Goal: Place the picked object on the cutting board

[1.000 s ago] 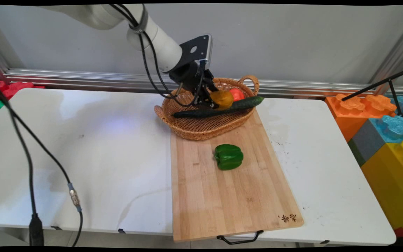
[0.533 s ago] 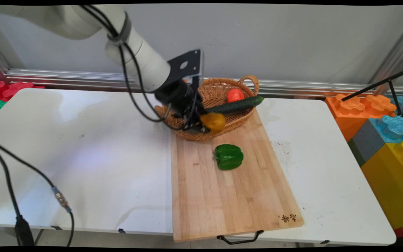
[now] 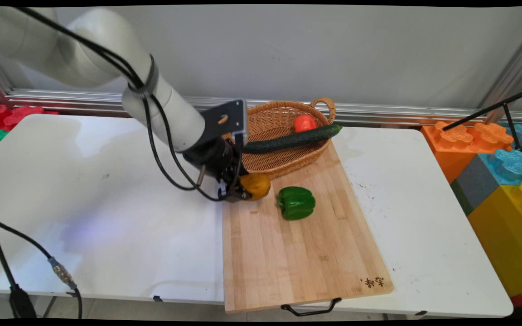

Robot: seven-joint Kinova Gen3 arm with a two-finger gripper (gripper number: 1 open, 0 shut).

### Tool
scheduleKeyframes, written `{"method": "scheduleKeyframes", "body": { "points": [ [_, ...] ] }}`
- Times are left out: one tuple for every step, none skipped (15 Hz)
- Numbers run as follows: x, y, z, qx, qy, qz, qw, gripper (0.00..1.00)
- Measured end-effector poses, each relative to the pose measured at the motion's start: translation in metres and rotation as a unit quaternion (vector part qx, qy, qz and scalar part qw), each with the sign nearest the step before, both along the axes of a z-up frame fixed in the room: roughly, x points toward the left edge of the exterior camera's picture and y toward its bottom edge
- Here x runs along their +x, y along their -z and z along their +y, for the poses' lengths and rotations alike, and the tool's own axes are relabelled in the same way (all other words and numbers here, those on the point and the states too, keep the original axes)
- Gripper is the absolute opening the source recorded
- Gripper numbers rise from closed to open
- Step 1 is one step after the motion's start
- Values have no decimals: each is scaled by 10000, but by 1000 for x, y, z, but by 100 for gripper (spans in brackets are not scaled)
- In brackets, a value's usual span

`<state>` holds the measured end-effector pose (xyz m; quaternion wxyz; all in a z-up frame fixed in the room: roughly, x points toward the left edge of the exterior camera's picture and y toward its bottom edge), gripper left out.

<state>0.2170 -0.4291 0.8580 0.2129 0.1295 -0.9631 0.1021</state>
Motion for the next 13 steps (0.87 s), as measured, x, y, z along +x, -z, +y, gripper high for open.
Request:
{"method": "scheduleKeyframes", "body": {
  "points": [
    [-1,9,1,51,-26,-18,10000,0],
    [-1,17,1,94,-55,-32,9999,0],
    [-2,26,0,140,-94,-42,9998,0],
    [-3,33,0,178,-133,-45,9997,0],
    [-4,41,0,223,-182,-40,9996,0],
    [-6,47,-1,253,-209,-22,9995,0],
    [-7,52,-1,283,-235,2,9993,0],
    [-9,56,-1,302,-258,32,9992,0],
    [-10,58,-1,319,-274,64,9991,100],
    [-11,59,-1,328,-284,87,9990,100],
    [-13,59,0,347,-296,126,9989,100],
    [-14,59,1,365,-312,168,9987,100],
    [-16,57,1,375,-332,205,9985,100]
  ]
}}
